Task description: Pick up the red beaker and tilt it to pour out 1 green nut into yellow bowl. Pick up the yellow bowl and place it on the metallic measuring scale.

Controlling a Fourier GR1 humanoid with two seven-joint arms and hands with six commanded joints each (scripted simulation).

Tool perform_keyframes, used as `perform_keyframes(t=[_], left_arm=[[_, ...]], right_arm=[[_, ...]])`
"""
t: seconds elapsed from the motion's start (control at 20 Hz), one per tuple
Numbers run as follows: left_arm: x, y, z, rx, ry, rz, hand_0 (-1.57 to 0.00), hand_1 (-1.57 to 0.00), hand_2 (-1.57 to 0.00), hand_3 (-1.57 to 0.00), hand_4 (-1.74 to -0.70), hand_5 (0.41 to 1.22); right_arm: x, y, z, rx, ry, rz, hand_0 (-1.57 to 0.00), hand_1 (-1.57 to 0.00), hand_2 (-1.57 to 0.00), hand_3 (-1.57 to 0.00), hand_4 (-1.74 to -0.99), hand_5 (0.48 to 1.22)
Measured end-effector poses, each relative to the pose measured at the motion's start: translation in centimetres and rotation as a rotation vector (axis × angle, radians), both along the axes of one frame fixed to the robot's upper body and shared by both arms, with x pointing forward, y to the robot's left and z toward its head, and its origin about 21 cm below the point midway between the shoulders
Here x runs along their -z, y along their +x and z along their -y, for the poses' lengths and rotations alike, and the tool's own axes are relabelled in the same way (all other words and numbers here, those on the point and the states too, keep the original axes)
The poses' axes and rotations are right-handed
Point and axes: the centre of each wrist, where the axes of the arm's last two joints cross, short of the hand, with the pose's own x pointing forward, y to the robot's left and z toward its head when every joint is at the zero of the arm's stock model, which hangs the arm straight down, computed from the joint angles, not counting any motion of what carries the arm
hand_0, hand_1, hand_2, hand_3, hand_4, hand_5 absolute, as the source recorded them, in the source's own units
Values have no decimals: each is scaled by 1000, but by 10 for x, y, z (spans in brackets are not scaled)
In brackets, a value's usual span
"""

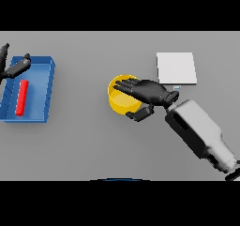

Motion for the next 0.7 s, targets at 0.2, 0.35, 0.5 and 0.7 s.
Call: perform_keyframes(t=[0.2, 0.35, 0.5, 0.7], left_arm=[[-1, 0, -3, -3, 1, -7, 1, 1, 1, 1, -798, 735], [-2, 1, -4, -5, 1, -4, 1, 1, 1, 1, -799, 738], [-1, 2, -4, -2, 9, -5, 1, 1, 1, 1, -795, 732], [-5, 3, -2, 0, 8, -3, 1, 1, 1, 1, -792, 725]], right_arm=[[10, 3, -6, -28, -79, -38, 1, 1, 1, 1, -1288, 671], [8, 8, -8, -36, -113, -48, 1, 1, 1, 1, -1303, 674], [9, 11, -14, -41, -169, -51, 1, 1, 1, 1, -1304, 703], [13, 10, -20, -48, -206, -68, -16, -40, -68, -94, -1339, 784]])
